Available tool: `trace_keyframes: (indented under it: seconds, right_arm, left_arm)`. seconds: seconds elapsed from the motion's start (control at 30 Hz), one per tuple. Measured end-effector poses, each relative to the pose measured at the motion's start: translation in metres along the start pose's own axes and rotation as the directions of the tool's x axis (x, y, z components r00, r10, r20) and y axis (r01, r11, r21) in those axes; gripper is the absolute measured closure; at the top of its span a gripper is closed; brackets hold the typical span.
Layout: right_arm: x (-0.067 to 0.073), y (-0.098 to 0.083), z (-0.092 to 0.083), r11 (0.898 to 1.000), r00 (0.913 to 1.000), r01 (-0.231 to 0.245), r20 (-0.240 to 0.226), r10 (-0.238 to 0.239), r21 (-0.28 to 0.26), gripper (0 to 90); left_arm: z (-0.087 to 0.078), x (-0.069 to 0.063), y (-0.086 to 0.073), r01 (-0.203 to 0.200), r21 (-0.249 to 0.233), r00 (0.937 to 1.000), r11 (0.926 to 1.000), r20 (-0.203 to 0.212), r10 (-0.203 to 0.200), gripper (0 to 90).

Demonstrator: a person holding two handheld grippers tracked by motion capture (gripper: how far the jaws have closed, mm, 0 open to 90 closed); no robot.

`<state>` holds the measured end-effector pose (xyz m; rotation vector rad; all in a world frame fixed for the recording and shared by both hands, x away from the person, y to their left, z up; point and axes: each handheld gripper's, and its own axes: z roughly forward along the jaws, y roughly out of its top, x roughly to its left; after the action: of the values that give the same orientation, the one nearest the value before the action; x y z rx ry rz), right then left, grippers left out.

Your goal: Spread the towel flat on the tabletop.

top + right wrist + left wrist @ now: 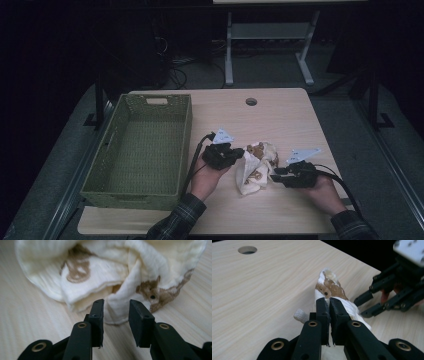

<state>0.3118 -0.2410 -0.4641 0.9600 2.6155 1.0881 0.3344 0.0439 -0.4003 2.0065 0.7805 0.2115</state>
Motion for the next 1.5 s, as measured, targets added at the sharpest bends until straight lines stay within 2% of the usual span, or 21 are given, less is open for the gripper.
trace_keyframes:
  seconds: [0.03,0.1,0.13,0.2,0.23,0.37,0.4,0.43,0.47,0.77,0.8,0.9,1.03,1.1,1.13,1.23,1.27,1.3,1.37,1.47,1.5]
  right_arm:
    - [0.0,-0.001,0.002,1.0,0.9999,0.013,0.011,-0.013,0.025,65.2]
    - [0.0,-0.001,0.003,1.0,0.9998,0.015,0.013,-0.015,0.026,67.0]
    - [0.0,0.0,0.005,1.0,0.9998,0.015,0.016,-0.015,0.022,75.4]
    - [-0.001,0.001,0.006,0.999,0.9983,0.045,0.035,-0.046,0.026,84.0]
    - [-0.002,0.002,0.006,0.999,0.9986,0.037,0.035,-0.038,0.028,85.4]
    - [-0.008,0.003,0.001,0.999,0.9988,0.019,0.045,-0.021,0.034,86.9]
    - [-0.012,0.003,-0.007,1.0,0.9983,0.0,0.059,0.0,-0.007,87.1]
    - [-0.012,0.003,-0.007,1.0,0.9983,0.0,0.059,0.0,-0.007,87.1]
    - [-0.017,0.005,-0.018,0.999,0.9974,-0.024,0.068,0.026,-0.04,87.1]
    - [-0.047,0.011,-0.047,0.996,0.9881,-0.029,0.148,0.042,-0.087,87.2]
    - [-0.055,0.014,-0.054,0.994,0.9857,-0.032,0.161,0.049,-0.107,87.2]
    - [-0.062,0.016,-0.063,0.991,0.9822,-0.037,0.178,0.06,-0.129,87.2]
    - [-0.077,0.022,-0.082,0.986,0.973,-0.019,0.224,0.056,-0.168,87.2]
    - [-0.079,0.022,-0.082,0.985,0.9719,-0.021,0.228,0.06,-0.169,87.1]
    - [-0.085,0.023,-0.081,0.987,0.9705,-0.027,0.233,0.064,-0.159,87.1]
    - [-0.091,0.023,-0.077,0.989,0.9683,-0.032,0.241,0.067,-0.147,86.9]
    - [-0.097,0.023,-0.072,0.99,0.9667,-0.036,0.246,0.069,-0.138,86.9]
    - [-0.097,0.023,-0.072,0.99,0.9667,-0.036,0.246,0.069,-0.138,86.9]
    - [-0.105,0.024,-0.065,0.991,0.9664,-0.043,0.246,0.074,-0.129,86.8]
    - [-0.112,0.024,-0.053,0.992,0.9682,-0.05,0.238,0.076,-0.112,86.5]
    - [-0.112,0.024,-0.053,0.992,0.9682,-0.05,0.238,0.076,-0.112,86.5]
  left_arm:
    - [0.0,0.001,0.001,0.0,-0.005,1.0,1.0,-0.003,0.0,85.8]
    - [-0.001,0.003,0.003,0.007,-0.016,0.9999,0.9998,-0.008,-0.007,85.8]
    - [0.0,0.005,0.004,0.011,-0.02,0.9999,0.9997,-0.009,-0.011,85.8]
    - [0.0,0.006,0.005,0.014,-0.024,0.9998,0.9996,-0.011,-0.015,85.9]
    - [0.0,0.007,0.006,0.017,-0.028,0.9998,0.9995,-0.014,-0.017,85.9]
    - [-0.002,0.007,0.008,0.015,-0.036,0.9997,0.9992,-0.019,-0.015,86.1]
    - [-0.004,0.007,0.01,0.017,-0.049,0.9996,0.9987,-0.023,-0.018,86.1]
    - [-0.004,0.007,0.01,0.017,-0.049,0.9996,0.9987,-0.023,-0.018,86.1]
    - [-0.007,0.008,0.012,0.022,-0.056,0.9995,0.9982,-0.02,-0.023,86.1]
    - [-0.015,0.015,0.021,0.033,-0.084,0.998,0.9959,-0.052,-0.037,86.1]
    - [-0.014,0.016,0.021,0.039,-0.085,0.9972,0.9956,-0.06,-0.045,86.1]
    - [-0.013,0.021,0.023,0.061,-0.088,0.9947,0.9943,-0.077,-0.068,86.1]
    - [-0.011,0.028,0.028,0.072,-0.093,0.9894,0.993,-0.119,-0.083,86.1]
    - [-0.008,0.033,0.029,0.083,-0.09,0.9854,0.9925,-0.141,-0.095,86.1]
    - [-0.005,0.037,0.029,0.095,-0.087,0.9814,0.9917,-0.159,-0.108,86.1]
    - [0.002,0.041,0.027,0.1,-0.07,0.976,0.9926,-0.187,-0.111,86.1]
    - [0.009,0.045,0.025,0.114,-0.056,0.9697,0.9919,-0.211,-0.123,86.1]
    - [0.009,0.045,0.025,0.114,-0.056,0.9697,0.9919,-0.211,-0.123,86.1]
    - [0.018,0.053,0.02,0.131,-0.033,0.96,0.9909,-0.245,-0.135,86.1]
    - [0.028,0.063,0.012,0.158,-0.017,0.9509,0.9873,-0.267,-0.156,86.1]
    - [0.028,0.063,0.012,0.158,-0.017,0.9509,0.9873,-0.267,-0.156,86.1]
